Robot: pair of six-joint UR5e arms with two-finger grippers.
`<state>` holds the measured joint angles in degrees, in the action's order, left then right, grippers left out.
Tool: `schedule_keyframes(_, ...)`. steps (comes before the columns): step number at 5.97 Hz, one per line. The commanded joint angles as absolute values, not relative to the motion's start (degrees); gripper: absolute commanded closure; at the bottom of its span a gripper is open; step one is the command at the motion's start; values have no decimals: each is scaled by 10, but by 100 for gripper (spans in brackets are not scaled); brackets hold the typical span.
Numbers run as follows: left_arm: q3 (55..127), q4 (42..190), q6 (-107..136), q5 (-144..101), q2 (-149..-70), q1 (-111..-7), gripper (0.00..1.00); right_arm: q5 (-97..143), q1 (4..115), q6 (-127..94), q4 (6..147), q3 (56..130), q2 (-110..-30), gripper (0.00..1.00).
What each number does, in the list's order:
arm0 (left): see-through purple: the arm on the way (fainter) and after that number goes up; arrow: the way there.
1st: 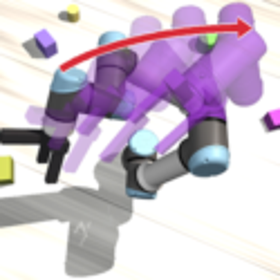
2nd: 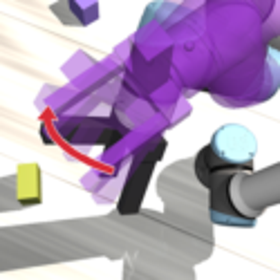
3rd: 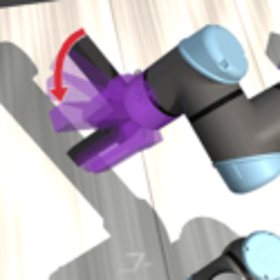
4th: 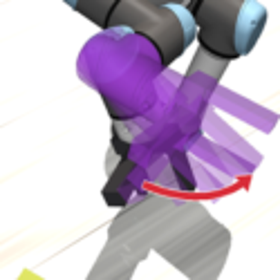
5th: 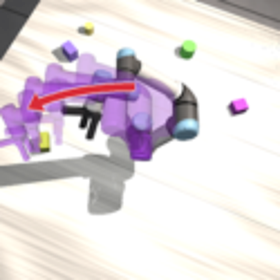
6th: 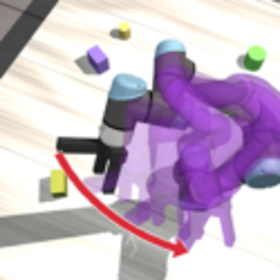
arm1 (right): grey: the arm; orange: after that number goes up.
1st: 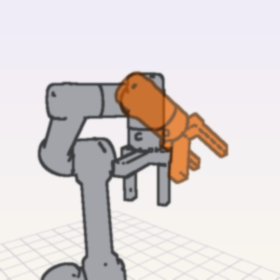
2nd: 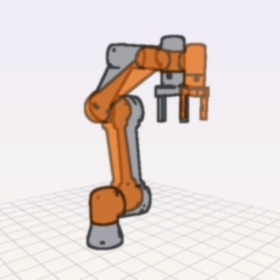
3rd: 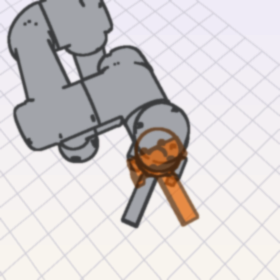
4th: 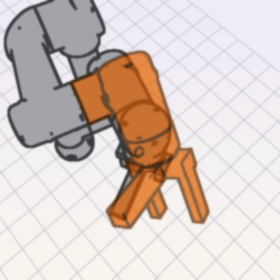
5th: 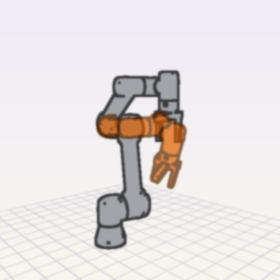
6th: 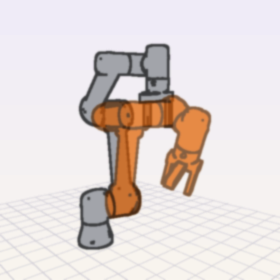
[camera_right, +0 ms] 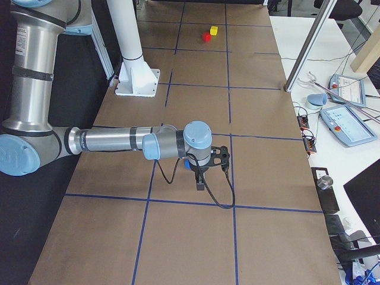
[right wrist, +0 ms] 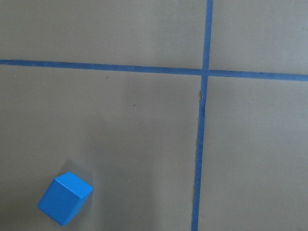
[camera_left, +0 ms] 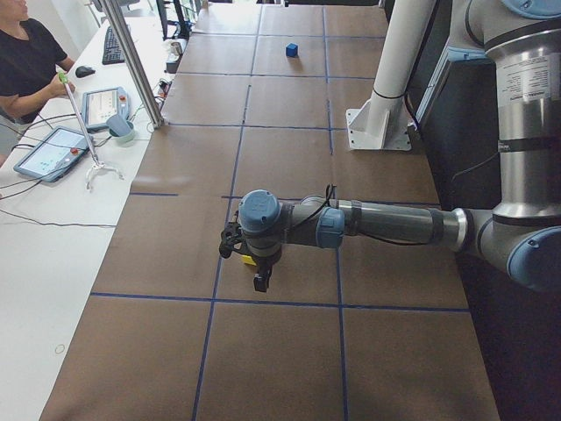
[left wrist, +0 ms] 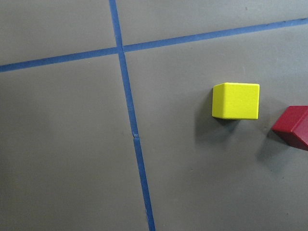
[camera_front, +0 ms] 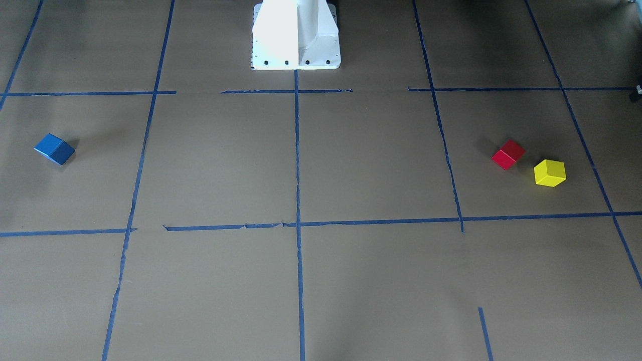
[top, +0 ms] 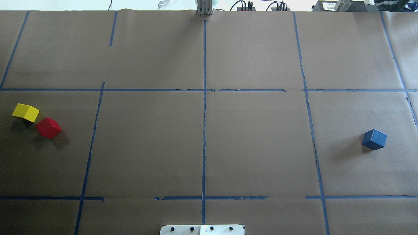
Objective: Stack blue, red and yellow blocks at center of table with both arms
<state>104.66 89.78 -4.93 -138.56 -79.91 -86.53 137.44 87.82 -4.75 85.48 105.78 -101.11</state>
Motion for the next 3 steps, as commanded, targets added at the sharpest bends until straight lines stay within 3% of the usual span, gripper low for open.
schedule_keyframes(1, 1049, 896, -54, -1345, -805, -858, 0, 1375, 886, -47, 856, 1061, -1015, 0)
schedule_keyframes(3, 1048, 900, -48, -1353, -806, -855, 0, 1375, 885, -47, 855, 1061, -1014, 0)
